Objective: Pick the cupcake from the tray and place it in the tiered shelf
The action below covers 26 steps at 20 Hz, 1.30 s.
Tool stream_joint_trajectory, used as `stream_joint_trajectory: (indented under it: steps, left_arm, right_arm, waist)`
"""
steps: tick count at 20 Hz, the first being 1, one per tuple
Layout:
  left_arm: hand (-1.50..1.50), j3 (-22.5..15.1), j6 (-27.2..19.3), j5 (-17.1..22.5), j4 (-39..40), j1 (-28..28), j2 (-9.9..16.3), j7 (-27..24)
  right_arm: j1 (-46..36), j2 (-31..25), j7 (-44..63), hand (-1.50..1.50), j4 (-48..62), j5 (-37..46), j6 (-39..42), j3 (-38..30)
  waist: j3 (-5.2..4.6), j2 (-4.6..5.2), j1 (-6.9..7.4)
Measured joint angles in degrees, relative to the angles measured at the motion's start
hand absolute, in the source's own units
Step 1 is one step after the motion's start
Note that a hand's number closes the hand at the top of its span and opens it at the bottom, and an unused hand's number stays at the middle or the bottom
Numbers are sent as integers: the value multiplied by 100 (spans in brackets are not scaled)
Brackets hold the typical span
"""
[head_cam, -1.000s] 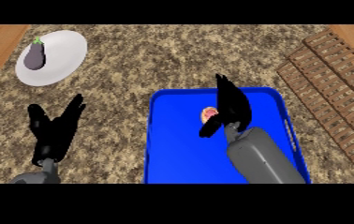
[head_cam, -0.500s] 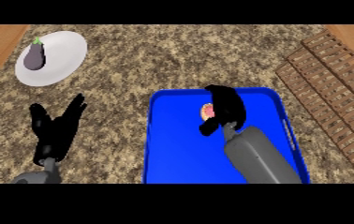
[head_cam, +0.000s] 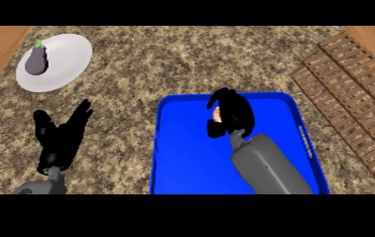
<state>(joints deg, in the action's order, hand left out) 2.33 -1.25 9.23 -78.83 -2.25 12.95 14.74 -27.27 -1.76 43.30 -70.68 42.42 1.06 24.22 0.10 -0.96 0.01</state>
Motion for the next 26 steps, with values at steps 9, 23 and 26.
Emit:
stream_joint_trajectory:
  steps: [9,23,26]
  left_arm:
    - [0,36,-1,15,-116,55,14,94]
    - [0,120,-38,-12,-141,155,16,124]
    - [0,152,-40,10,-140,124,33,206]
  right_arm:
    - [-451,9,1703,150,130,725,-1440,-1522]
    - [-2235,-52,2761,150,-1010,3688,-795,-2116]
    - [-2570,-64,2783,150,-1298,4044,-421,-2372]
  waist:
    - [30,43,-51]
    - [17,-23,-134]
    - [15,-28,-160]
